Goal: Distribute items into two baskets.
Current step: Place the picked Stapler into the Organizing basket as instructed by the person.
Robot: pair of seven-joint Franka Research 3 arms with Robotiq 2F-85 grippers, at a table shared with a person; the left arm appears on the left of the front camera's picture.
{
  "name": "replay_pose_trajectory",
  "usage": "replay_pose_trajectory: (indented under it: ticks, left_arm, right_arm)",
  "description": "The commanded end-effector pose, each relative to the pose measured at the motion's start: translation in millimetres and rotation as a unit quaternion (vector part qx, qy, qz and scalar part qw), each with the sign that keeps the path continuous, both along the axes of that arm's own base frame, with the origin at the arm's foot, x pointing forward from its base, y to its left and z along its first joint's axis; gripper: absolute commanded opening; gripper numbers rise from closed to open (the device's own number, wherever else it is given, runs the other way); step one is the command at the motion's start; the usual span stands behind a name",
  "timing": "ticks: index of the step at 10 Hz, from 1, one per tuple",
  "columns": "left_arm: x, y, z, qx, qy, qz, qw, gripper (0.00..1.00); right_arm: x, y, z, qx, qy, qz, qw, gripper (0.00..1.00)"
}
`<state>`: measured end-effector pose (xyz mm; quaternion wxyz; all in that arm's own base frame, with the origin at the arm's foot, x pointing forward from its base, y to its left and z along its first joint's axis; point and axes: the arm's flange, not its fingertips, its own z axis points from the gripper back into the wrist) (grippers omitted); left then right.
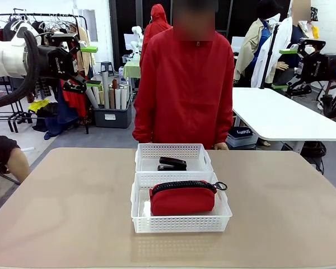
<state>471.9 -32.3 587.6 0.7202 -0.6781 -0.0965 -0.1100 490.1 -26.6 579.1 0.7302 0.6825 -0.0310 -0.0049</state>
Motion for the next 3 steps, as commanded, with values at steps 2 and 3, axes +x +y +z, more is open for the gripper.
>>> replay_pose_trajectory:
  ticks: [2,3]
  left_arm:
    - [-1.0,-0.3,1.3,-0.001,-0.001,-0.002,1.0,1.0]
    - [-1.0,-0.3,1.3,-0.001,-0.001,-0.002,1.0,1.0]
  right_arm:
    - [-2.3,3.2,1.3,-0.001,-0.002,-0.005,1.0,1.0]
    - [-2.3,3.2,1.3,-0.001,-0.002,-0.005,1.0,1.0]
